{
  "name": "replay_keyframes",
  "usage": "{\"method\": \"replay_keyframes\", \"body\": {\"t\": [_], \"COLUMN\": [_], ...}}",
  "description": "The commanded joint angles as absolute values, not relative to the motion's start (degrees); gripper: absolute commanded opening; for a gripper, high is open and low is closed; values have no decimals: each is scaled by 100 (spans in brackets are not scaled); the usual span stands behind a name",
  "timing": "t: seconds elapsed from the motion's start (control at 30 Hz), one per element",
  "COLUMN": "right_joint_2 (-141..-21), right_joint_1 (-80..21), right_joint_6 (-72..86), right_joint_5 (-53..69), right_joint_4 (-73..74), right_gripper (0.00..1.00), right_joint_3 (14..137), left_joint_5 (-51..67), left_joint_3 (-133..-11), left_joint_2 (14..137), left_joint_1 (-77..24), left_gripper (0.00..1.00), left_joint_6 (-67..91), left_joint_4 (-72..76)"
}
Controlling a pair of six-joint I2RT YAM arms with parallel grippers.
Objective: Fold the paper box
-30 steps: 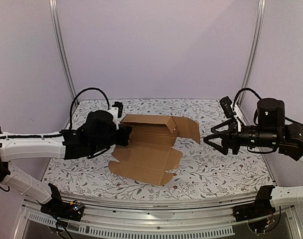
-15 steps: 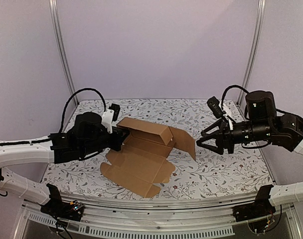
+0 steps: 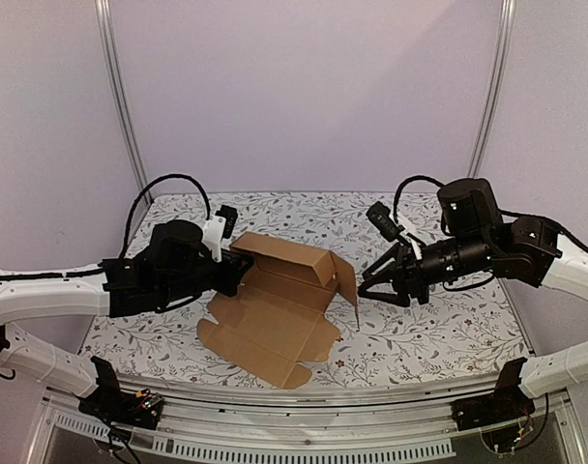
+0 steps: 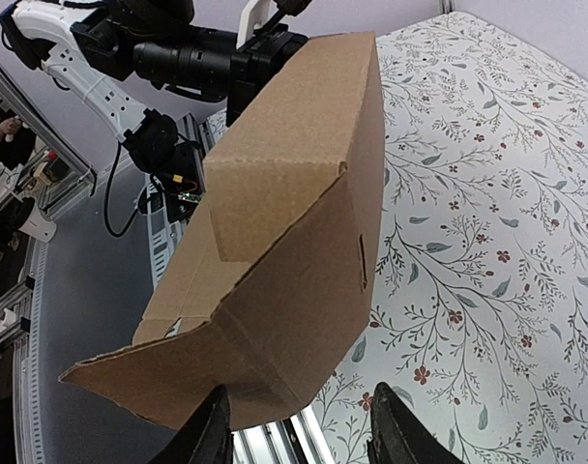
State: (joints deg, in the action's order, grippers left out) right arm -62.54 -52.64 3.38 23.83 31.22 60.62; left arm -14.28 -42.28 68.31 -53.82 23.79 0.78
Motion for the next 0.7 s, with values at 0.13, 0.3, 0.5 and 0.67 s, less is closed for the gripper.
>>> {"method": "replay_keyframes", "body": {"t": [0.13, 0.3, 0.5, 0.67], "right_joint_2": [-6699, -7050, -7364, -7510], "right_joint_1": [-5557, -5804, -5984, -6145], "right_joint_6": [335, 297, 432, 618], "right_joint_5": [2182, 1756, 1206, 584], "right_joint_4": [2817, 2746, 2505, 2186], "right_gripper": [47, 48, 48, 53], "right_joint_3": [6315, 6439, 6562, 6539], "left_joint_5": [-1694, -1756, -1882, -2013], "left_joint_3": [-4236, -4245, -4254, -4269], "left_joint_2": [6981, 6996, 7014, 7037], "left_joint_1": [-5358, -5361, -5369, -5400], "left_gripper": [0, 0, 0, 0], "left_joint_6": [2430, 2503, 2578, 2641], "left_joint_4": [17, 18, -199, -243]}}
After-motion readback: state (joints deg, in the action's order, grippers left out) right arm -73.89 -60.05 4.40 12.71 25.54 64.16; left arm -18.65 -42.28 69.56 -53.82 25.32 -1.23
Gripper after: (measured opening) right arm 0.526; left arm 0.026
